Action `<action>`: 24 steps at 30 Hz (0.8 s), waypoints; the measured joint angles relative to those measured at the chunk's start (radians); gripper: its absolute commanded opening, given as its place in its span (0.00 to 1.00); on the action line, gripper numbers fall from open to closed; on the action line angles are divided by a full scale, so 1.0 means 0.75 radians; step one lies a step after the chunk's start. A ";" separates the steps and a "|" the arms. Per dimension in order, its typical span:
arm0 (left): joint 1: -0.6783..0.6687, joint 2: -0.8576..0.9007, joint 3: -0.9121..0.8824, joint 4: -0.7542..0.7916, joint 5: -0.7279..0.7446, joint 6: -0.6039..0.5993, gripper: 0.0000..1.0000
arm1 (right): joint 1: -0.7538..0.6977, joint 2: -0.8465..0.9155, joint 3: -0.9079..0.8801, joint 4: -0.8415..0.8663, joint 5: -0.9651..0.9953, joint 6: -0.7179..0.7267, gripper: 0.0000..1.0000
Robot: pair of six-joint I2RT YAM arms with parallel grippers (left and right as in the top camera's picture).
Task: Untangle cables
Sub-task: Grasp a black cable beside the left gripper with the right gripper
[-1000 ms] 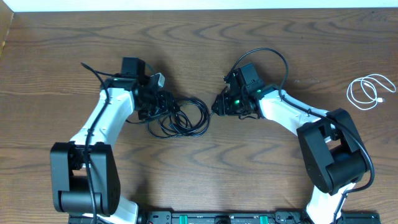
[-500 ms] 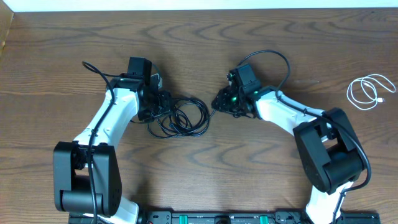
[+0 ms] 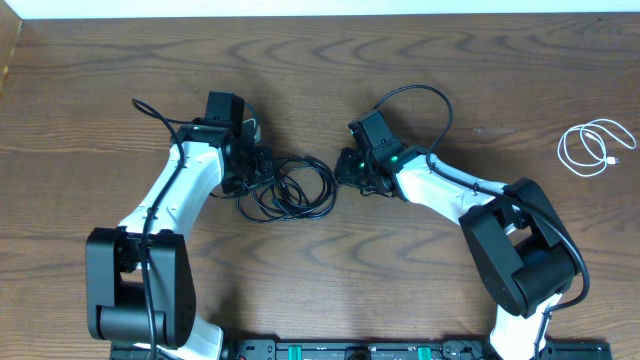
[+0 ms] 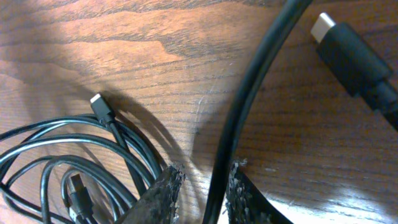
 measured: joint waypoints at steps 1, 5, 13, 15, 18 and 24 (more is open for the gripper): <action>0.000 0.000 0.000 0.000 0.000 0.000 0.46 | 0.000 0.000 0.000 0.001 0.003 0.003 0.20; -0.004 0.000 0.000 0.001 -0.001 0.000 0.46 | 0.000 0.000 0.000 0.002 0.008 0.007 0.17; -0.040 0.000 0.000 0.007 -0.006 0.000 0.46 | 0.000 0.001 0.000 0.038 0.012 0.015 0.17; -0.050 0.000 0.000 0.008 -0.029 0.000 0.46 | 0.000 0.001 0.000 0.042 0.012 0.015 0.17; -0.057 0.000 0.000 0.009 -0.060 -0.001 0.46 | 0.000 0.001 0.000 0.048 0.012 0.015 0.17; -0.059 0.000 0.000 0.009 -0.084 -0.001 0.45 | 0.008 0.001 0.000 0.050 0.032 0.015 0.16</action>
